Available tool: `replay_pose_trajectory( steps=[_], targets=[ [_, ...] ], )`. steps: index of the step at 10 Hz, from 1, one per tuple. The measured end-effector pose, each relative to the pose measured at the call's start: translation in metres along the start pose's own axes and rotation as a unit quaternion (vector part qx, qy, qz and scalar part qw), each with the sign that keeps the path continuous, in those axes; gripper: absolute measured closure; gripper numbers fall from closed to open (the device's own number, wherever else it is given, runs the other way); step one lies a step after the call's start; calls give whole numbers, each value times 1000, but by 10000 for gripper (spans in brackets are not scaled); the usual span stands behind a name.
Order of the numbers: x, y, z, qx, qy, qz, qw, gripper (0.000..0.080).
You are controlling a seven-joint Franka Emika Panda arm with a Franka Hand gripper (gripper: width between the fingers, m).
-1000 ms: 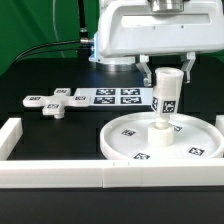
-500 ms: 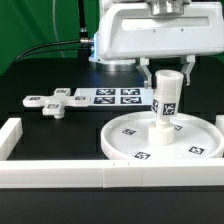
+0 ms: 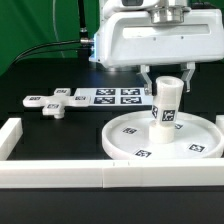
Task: Assemble round table
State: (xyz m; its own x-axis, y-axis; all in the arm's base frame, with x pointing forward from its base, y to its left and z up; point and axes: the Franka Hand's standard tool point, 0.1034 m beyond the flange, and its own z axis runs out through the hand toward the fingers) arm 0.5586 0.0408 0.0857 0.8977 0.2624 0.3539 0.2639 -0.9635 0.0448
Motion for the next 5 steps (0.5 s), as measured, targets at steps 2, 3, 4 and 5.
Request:
replay_pose_trajectory(
  steps=[2, 3, 4, 5],
  targets=[
    [0, 1, 0, -1, 3, 0, 1000, 390],
    [0, 1, 1, -1, 3, 0, 1000, 390],
    [0, 1, 1, -1, 3, 0, 1000, 238],
    [0, 1, 1, -1, 3, 0, 1000, 177]
  ],
)
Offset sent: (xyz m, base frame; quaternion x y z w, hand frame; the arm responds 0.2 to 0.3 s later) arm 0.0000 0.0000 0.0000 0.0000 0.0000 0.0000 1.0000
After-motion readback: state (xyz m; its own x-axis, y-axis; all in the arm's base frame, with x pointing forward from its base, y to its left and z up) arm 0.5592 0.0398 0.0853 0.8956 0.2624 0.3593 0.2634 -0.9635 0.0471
